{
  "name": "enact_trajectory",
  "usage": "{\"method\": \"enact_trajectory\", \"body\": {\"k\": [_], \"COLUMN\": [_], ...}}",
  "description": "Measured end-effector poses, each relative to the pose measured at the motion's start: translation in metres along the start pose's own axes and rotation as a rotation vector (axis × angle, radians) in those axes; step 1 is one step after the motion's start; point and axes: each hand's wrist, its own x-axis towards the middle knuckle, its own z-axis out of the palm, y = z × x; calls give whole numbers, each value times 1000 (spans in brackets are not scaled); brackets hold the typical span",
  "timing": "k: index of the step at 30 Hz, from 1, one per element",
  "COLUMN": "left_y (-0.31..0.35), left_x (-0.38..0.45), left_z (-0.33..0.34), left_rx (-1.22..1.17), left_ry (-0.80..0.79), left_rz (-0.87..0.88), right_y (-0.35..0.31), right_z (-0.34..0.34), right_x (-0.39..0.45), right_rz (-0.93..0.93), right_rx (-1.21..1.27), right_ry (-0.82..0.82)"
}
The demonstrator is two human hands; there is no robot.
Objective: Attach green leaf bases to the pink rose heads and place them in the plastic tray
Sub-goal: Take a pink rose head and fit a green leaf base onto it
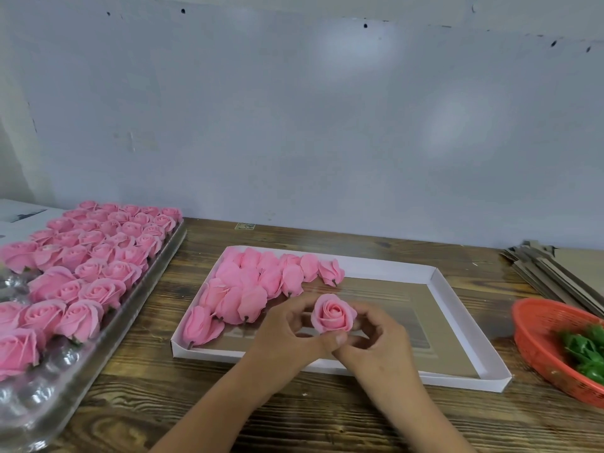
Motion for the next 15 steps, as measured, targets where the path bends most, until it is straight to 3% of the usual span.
{"method": "enact_trajectory", "body": {"k": [6, 15], "left_y": [2, 4], "left_x": [-1, -2], "left_z": [0, -4], "left_rx": [40, -50], "left_ry": [-13, 135], "left_rz": [2, -5], "right_y": [0, -3], "right_z": [-1, 2], "right_x": [0, -2], "right_rz": [-37, -33], "right_rx": [-35, -20], "right_ry": [-4, -77]}}
